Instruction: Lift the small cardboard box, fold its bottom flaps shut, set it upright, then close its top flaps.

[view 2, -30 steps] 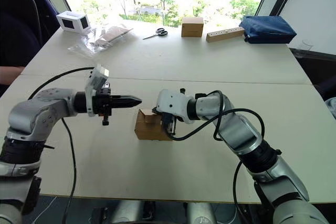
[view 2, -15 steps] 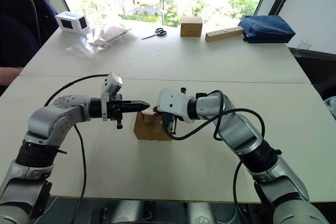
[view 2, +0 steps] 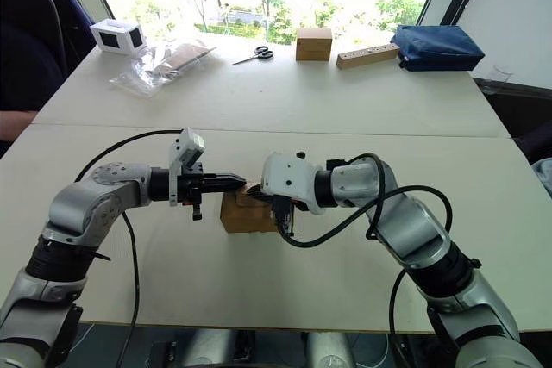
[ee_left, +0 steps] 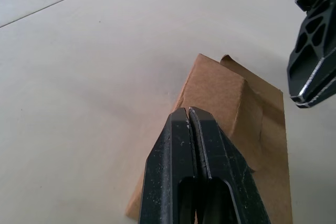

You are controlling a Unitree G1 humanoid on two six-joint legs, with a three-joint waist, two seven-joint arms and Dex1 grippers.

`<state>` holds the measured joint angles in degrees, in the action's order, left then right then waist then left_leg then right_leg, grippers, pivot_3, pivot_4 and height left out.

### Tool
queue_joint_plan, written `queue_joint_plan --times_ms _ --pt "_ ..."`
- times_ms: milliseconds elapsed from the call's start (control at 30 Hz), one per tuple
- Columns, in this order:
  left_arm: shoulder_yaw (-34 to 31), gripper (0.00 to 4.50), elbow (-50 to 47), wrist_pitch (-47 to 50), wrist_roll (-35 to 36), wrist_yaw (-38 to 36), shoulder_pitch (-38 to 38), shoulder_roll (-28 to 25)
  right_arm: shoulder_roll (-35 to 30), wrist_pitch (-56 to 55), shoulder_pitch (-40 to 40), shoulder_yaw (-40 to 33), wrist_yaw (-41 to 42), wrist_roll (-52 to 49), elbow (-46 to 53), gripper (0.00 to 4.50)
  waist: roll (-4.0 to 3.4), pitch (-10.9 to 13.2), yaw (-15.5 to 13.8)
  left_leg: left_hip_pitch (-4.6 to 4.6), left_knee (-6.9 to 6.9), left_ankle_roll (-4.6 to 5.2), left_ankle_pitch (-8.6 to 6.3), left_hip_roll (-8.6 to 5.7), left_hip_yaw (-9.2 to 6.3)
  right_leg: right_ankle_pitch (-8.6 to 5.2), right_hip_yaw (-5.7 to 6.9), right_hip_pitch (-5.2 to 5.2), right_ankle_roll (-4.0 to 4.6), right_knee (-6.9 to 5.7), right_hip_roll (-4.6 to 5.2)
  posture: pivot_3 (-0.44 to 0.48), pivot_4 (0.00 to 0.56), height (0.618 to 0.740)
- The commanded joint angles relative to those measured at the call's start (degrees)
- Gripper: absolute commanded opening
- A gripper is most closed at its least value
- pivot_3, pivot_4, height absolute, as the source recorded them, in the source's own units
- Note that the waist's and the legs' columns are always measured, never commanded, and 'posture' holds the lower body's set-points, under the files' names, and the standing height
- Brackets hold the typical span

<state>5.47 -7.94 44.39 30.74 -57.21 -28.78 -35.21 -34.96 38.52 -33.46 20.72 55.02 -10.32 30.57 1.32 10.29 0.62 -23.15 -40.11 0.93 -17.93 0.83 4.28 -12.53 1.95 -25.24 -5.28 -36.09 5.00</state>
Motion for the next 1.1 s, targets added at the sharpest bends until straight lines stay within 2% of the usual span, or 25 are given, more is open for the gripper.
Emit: queue_joint_plan --times_ms 33,300,600,1100 --pt "-0.69 0.02 -1.69 0.01 0.73 0.51 -0.52 0.4 -0.73 -0.75 0.05 1.51 -0.27 0.83 1.76 0.0 0.0 0.0 0.01 0.0 0.0 0.0 0.0 0.0 0.0 0.0 0.0 0.0 0.0 0.0 0.0 0.0 0.15 0.74" --pt "-1.47 0.02 -2.23 1.29 1.97 1.08 -0.23 0.33 -1.61 -3.5 -0.24 5.12 -0.17 4.34 0.35 0.0 0.0 0.0 -0.02 -0.01 0.0 0.0 0.0 -0.01 0.0 0.0 0.0 0.0 0.0 0.01 0.0 0.0 0.15 0.74" --pt "-0.84 0.02 1.32 -2.23 0.61 -0.34 0.87 0.36 -2.63 -8.45 -0.59 8.32 -0.46 10.5 -3.41 0.0 0.0 0.0 0.0 0.0 0.0 -0.01 0.0 -0.01 0.01 0.0 0.0 0.0 0.0 0.0 0.0 0.0 0.15 0.74" --pt "-0.37 0.02 1.71 -4.41 0.79 -1.47 2.78 0.16 -2.02 -13.03 -0.93 8.95 0.1 16.4 -7.04 0.0 0.0 -0.01 -0.03 0.09 0.0 -0.01 0.0 -0.01 0.01 0.0 0.0 0.09 0.0 0.0 0.0 0.0 0.15 0.74"
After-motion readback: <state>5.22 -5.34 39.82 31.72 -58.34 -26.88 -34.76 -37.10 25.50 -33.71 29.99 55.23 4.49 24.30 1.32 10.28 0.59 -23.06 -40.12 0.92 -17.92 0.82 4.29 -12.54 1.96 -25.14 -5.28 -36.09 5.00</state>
